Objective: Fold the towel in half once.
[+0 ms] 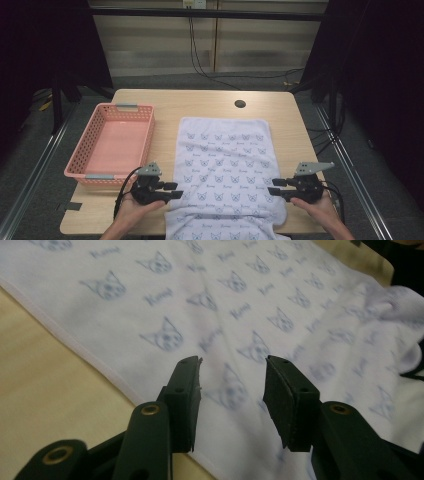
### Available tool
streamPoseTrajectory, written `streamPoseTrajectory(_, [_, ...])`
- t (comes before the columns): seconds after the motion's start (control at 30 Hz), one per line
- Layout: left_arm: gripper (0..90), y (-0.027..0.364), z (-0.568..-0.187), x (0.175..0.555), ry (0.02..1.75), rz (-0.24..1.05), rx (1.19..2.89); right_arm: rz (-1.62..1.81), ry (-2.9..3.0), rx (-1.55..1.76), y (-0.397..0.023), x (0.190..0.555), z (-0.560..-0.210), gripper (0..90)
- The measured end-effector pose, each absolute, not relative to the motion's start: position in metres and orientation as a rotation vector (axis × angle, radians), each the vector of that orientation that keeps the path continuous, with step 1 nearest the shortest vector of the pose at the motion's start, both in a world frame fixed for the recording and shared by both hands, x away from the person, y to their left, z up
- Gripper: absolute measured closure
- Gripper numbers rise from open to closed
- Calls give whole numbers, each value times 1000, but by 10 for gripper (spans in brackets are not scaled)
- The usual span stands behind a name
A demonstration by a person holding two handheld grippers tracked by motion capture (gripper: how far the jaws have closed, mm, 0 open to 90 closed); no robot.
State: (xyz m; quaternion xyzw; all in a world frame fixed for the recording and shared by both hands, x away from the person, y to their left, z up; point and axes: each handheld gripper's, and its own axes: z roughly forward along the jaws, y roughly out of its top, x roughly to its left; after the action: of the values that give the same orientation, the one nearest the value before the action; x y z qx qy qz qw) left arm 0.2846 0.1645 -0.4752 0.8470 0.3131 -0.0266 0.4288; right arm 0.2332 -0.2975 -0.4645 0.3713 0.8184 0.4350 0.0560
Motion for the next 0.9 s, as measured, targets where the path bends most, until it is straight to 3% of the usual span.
streamPoseTrajectory(0.1, [583,156,-481,302,805,-95,2105,1306,2475,1130,-296,249,-467,572])
streamPoseTrajectory(0.47, [557,137,-497,329,811,26,2201,1092,2502,1138,-281,286,-498,521])
streamPoseTrajectory(0.57, [575,137,-498,326,795,67,2213,1087,2495,1125,-281,285,-500,526])
streamPoseTrajectory(0.6, [619,136,-498,325,793,66,2221,1091,2486,1134,-281,284,-501,535])
streamPoseTrajectory(0.63, [716,136,-498,322,782,92,2229,1084,2472,1136,-281,283,-501,577])
streamPoseTrajectory(0.73, [849,134,-498,315,756,124,2250,1038,2466,1130,-282,278,-499,722])
streamPoseTrajectory(0.9, [875,140,-498,303,744,64,2237,1063,2497,1148,-290,267,-499,864])
